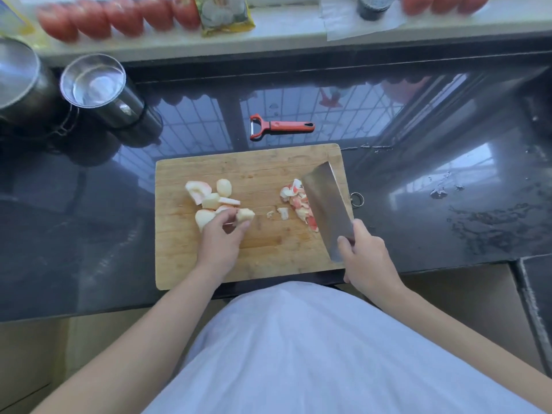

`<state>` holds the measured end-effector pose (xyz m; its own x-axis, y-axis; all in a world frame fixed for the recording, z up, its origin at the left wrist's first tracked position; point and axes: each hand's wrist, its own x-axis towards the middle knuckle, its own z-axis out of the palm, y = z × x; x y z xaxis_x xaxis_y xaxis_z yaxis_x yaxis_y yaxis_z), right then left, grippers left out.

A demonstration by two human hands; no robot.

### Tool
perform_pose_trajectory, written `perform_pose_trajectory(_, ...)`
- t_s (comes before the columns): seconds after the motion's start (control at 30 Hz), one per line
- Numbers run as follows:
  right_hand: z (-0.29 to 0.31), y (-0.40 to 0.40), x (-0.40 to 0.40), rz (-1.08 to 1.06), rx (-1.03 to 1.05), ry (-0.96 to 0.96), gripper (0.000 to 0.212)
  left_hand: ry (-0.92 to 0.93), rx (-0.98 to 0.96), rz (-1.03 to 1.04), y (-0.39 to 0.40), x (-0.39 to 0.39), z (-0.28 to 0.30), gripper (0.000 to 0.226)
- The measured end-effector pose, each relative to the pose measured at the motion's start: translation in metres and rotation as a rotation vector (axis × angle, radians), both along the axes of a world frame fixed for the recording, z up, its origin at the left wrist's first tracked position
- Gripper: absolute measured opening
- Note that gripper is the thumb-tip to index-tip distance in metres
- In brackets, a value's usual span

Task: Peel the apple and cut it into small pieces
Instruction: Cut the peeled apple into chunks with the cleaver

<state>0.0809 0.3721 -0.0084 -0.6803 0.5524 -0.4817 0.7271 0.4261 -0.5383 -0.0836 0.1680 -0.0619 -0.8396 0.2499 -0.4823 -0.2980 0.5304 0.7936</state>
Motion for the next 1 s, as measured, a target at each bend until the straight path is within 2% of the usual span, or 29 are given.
perform_pose_trajectory(0.17,-0.002,-0.006,-0.004,0.060,0.008,0.032,0.002,-0.225,0.358,0.092,-0.001,0.016,0.009,0.026)
perform_pose_trajectory(0.3,0.000,-0.010,-0.004,0.085,0.009,0.035,0.004,-0.378,0.494,0.150,0.003,0.024,0.012,0.024)
perform_pose_trajectory(0.37,-0.001,-0.011,-0.003,0.122,0.037,0.036,0.007,-0.444,0.412,0.162,0.005,0.026,0.011,0.023)
perform_pose_trajectory(0.43,-0.004,-0.012,-0.001,0.177,0.092,0.010,0.017,-0.535,0.236,0.147,0.007,0.026,0.007,0.024)
perform_pose_trajectory(0.53,-0.009,-0.016,0.003,0.328,0.209,-0.055,0.013,-0.626,0.074,0.186,0.009,0.032,-0.004,0.022)
perform_pose_trajectory(0.7,-0.016,-0.032,0.001,0.538,0.262,-0.139,0.012,-0.693,0.128,0.381,0.024,0.039,-0.010,0.016)
perform_pose_trajectory(0.8,-0.022,-0.038,-0.002,0.713,0.439,-0.089,0.036,-0.704,0.141,0.383,0.028,0.036,-0.013,0.027)
perform_pose_trajectory(0.87,-0.023,-0.036,-0.002,0.716,0.479,-0.068,0.045,-0.694,0.146,0.379,0.029,0.037,-0.013,0.029)
perform_pose_trajectory(0.9,-0.025,-0.037,0.000,0.732,0.492,-0.055,0.042,-0.688,0.146,0.383,0.030,0.037,-0.013,0.029)
perform_pose_trajectory(1.0,-0.032,-0.042,0.003,0.733,0.468,-0.074,0.014,-0.692,0.139,0.379,0.033,0.041,-0.014,0.025)
